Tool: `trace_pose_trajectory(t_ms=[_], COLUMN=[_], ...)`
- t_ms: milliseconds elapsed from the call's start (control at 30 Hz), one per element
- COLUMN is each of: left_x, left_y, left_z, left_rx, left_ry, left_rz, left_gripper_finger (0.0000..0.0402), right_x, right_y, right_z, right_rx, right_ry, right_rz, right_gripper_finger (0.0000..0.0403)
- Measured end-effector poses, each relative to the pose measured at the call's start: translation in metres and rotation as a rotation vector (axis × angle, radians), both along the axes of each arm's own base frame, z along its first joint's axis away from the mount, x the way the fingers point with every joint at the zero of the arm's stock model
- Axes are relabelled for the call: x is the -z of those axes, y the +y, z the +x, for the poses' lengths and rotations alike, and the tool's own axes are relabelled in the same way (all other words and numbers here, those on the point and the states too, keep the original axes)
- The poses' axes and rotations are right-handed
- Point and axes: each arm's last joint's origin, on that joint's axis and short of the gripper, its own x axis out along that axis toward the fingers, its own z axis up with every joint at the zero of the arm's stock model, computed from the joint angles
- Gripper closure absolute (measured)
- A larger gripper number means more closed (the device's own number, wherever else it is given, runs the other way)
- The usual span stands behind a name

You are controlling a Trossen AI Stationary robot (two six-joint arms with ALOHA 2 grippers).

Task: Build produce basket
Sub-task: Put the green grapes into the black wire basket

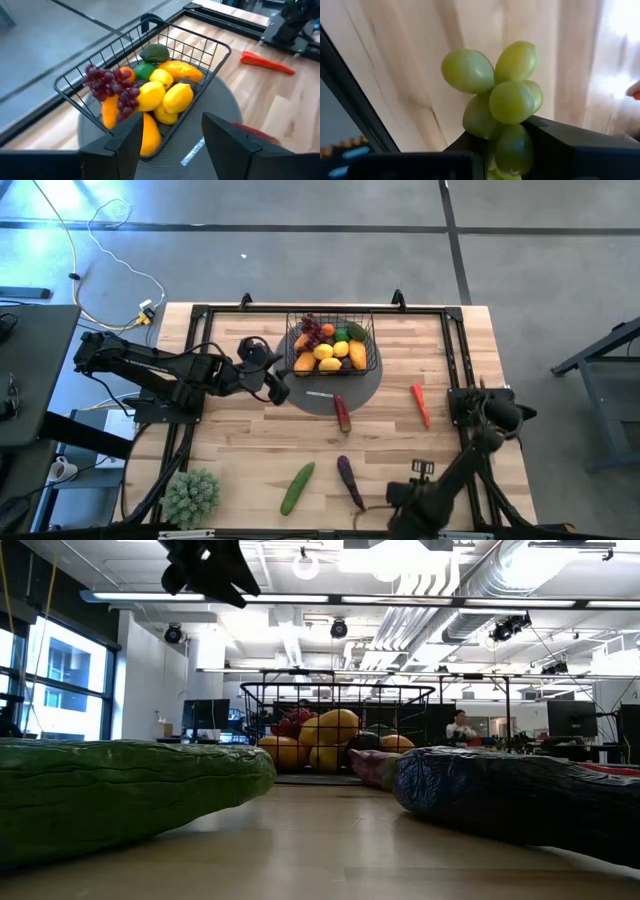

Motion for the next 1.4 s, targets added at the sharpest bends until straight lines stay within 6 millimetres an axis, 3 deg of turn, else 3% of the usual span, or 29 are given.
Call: trace_pose_trajectory(t_ms=[333, 800, 1100, 1400], left_x=[-0.001, -0.019, -0.033, -0.034], left_y=[0.004, 0.036, 0.048, 0.062], left_z=[-0.001, -0.022, -0.041, -0.048], left_rx=[0.029, 0.077, 0.014, -0.064], left_ry=[0.117, 0.080, 0.026, 0.023], left_rz=[0.154, 0.091, 0.108, 0.105], left_gripper_finger=[0.0209, 0.0209, 0.0209, 0.0209], right_x=[-0.038, -0.069, -0.077, -0.093], right_y=[-0.060, -0.147, -0.202, -0.275], right_z=[0.051, 0.120, 0.150, 0.171], right_rx=[0.180, 0.328, 0.381, 0.406], right_ry=[-0.205, -0.579, -0.744, -0.930], right_rz=[0.050, 0.108, 0.078, 0.030], right_gripper_finger=[0.0368, 0.0367, 0.0367, 0.0367])
